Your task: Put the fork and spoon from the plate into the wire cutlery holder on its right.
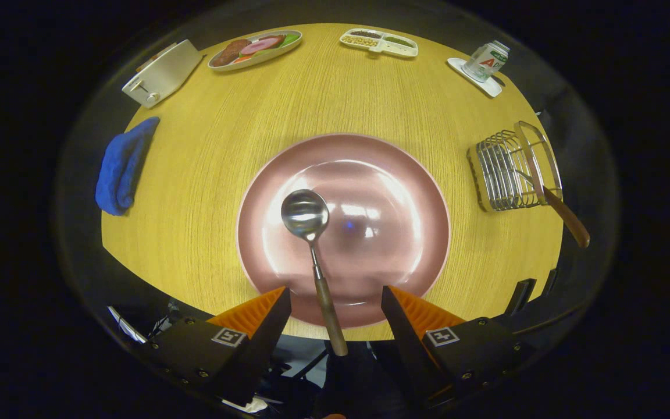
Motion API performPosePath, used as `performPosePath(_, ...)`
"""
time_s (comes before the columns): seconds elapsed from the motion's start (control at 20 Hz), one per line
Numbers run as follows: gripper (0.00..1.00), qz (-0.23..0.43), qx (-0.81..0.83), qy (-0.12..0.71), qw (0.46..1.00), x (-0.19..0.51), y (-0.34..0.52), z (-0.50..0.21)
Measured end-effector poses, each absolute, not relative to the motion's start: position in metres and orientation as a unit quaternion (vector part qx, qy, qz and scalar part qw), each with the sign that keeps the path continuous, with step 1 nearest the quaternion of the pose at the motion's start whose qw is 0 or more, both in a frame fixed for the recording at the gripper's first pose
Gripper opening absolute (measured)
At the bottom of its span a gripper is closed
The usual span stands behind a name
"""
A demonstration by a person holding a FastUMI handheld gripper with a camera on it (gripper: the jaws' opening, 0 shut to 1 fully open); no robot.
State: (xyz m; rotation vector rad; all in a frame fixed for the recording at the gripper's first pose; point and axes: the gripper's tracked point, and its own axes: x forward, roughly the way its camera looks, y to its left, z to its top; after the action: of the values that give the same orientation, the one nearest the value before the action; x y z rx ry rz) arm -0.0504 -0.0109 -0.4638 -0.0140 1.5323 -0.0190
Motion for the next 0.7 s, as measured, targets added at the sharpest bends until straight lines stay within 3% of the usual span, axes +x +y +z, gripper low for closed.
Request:
performPosePath(0.4,0.95,-0.006,-0.007,0.702,0.712,-0.051,-0.014,-0.484)
performPosePath(0.55,0.68,0.005,-0.005,0.711,0.703,-0.057,-0.013,-0.497)
performPosePath(0.6,0.68,0.007,0.008,0.709,0.705,-0.056,-0.009,-0.495)
performPosePath(0.7,0.39,-0.001,-0.003,0.709,0.705,-0.053,-0.015,-0.494)
